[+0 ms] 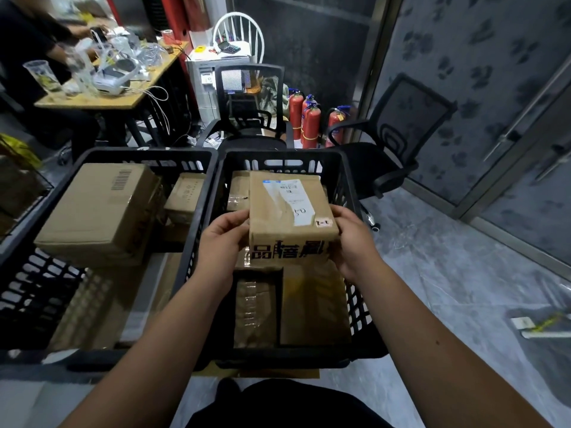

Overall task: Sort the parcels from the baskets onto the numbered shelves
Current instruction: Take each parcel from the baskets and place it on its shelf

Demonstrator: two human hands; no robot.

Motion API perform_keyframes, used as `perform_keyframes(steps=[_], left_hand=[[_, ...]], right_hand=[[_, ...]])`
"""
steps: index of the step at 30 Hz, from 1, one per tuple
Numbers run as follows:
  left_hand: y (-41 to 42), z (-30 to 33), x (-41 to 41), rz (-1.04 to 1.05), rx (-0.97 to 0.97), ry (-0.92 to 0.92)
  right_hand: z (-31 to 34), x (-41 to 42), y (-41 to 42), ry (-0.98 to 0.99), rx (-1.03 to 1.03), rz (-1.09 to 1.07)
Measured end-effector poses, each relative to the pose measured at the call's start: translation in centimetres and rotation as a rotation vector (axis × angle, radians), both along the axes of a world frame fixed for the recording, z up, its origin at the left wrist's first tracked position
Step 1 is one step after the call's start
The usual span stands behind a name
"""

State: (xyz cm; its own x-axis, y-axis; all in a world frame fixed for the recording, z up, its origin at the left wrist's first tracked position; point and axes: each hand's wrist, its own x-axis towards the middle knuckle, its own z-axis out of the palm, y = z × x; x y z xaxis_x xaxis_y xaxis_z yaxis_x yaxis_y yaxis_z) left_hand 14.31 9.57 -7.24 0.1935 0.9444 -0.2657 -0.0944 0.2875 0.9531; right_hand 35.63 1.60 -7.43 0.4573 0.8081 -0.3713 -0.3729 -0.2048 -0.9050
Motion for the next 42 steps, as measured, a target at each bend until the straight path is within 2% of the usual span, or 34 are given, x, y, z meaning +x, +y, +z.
perform_keyframes(steps=[9,13,15,20,24,26,29,33,36,38,40,42], left_hand=[[0.2,0.0,1.6,0.013,0.031,-0.183],[0.4,-0.2,2.2,0.014,0.083,-0.079],[0.9,-0.4,2.5,0.003,0.043,-0.032],[2.2,0.1,2.3,-0.132,-0.196,-0.015],[2.0,0.0,2.8,-0.051,-0.259,-0.211],[1.7,0.0,3.6,-0.014,-0.298,-0.372],[0.5,0.4,5.2,-0.023,-0.327,-0.464],[0.2,-0.8,5.5,-0.050,-0.306,-0.337],[1.9,-0.9,3.9,0.034,-0.338,-0.311],[2.6,-0.4,2.8,0.064,-0.293,-0.215],[2.5,0.3,2.2,-0.051,-0.220,-0.045],[2.0,0.5,1.8,-0.172,-0.214,-0.002]], right_hand=[[0.0,0.4,0.4,0.011,0.062,0.012],[-0.1,0.5,0.3,0.010,0.111,0.009],[0.0,0.6,0.3,-0.013,0.127,0.017],[0.2,1.0,0.9,-0.038,0.143,0.071],[0.1,0.6,1.8,-0.098,0.060,0.047],[0.2,-0.1,2.1,-0.046,0.006,0.067],[-0.1,-1.2,2.6,0.092,0.015,0.119],[-0.2,-1.5,2.8,0.106,0.072,0.088],[-0.1,-0.5,2.6,0.095,0.073,0.041],[0.0,0.3,2.5,0.064,0.077,0.041],[-0.1,0.9,2.6,0.031,0.078,0.062],[0.0,1.3,2.7,0.023,0.097,0.061]])
